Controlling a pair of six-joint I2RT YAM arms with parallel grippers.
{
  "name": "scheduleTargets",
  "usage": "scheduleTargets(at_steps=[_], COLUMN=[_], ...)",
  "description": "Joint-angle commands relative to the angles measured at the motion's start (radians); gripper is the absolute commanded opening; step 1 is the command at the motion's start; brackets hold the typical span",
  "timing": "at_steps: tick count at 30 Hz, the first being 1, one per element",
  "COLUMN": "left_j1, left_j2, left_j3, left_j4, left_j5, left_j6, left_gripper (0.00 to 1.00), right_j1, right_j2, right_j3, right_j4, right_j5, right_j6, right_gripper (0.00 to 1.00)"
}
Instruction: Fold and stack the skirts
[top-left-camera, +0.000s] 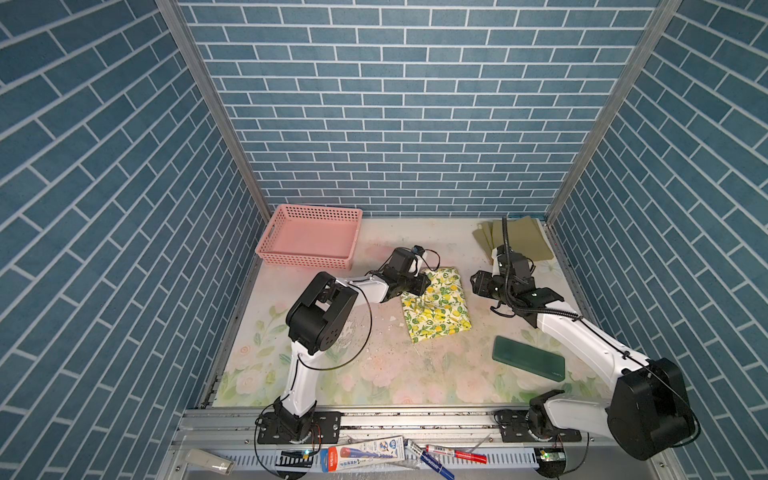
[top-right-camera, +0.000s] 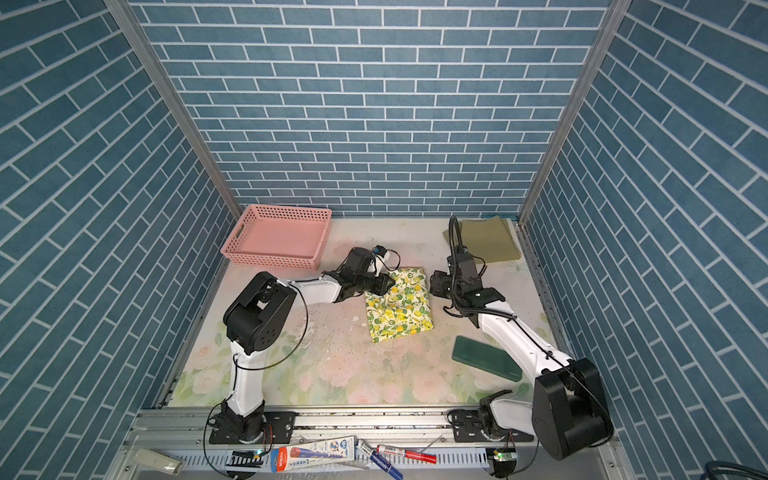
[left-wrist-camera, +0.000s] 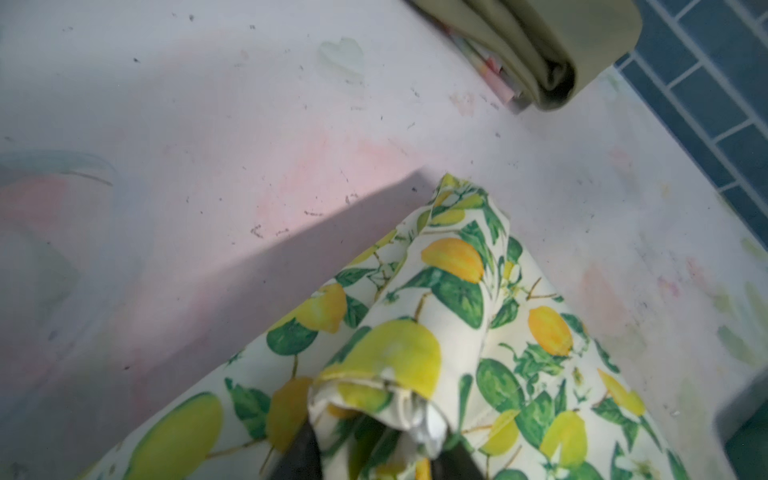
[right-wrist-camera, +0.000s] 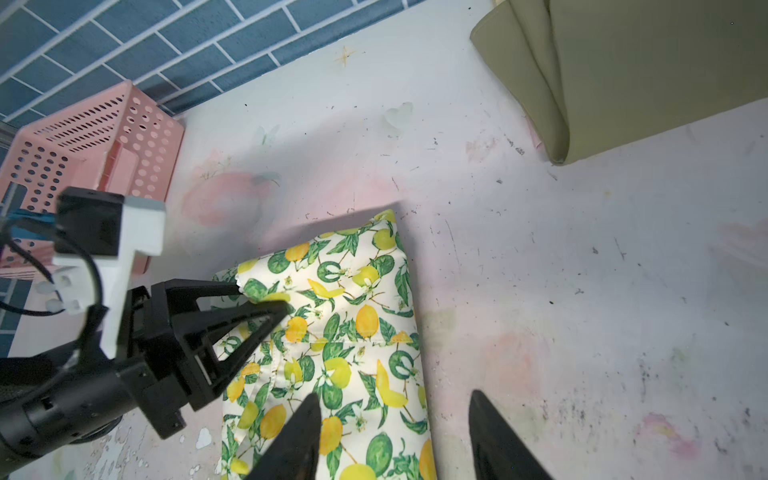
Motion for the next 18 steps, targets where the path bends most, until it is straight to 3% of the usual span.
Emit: scheduleTargets(at_steps=[1, 2, 4, 18], left_j1=[-0.006, -0.006, -0.006, -0.015], left_j2=[-0.021, -0.028, -0.044, -0.186], left_j3=[0.016, 0.009, -0.004, -0.106], left_j4=[0.070, 0.077, 0.090, 0.068], left_j5=[0.031, 0.038, 0.042, 0.006], left_j6=[-0.020, -0.025, -0.035, -0.212], left_gripper=[0.16, 0.06, 0.00, 0.00], right_j1=[-0.003, -0.002, -0.003, -0.003], right_j2=[-0.023, -0.024, -0.024, -0.029], right_j3=[-0.029, -0.032, -0.038, -0.036], right_j4=[0.016, 0.016, 0.017, 0.011], right_j5=[0.004, 0.006, 0.008, -0.005], right_j6=[-0.025, -0.024, -0.022, -0.028], right_gripper=[0.56, 0.56, 0.56, 0.55])
